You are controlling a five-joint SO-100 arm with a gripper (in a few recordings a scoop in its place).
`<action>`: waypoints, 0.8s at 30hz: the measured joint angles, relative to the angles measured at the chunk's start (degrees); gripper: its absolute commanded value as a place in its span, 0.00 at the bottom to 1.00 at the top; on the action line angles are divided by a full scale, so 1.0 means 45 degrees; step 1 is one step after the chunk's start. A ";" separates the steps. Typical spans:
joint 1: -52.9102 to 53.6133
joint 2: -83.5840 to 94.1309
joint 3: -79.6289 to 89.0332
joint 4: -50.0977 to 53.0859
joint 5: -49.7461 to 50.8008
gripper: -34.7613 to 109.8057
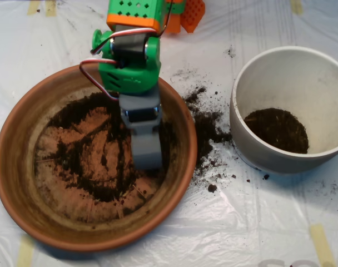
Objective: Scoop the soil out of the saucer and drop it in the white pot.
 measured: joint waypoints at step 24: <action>-0.0254 0.0332 0.1621 -0.2168 -0.2988 0.39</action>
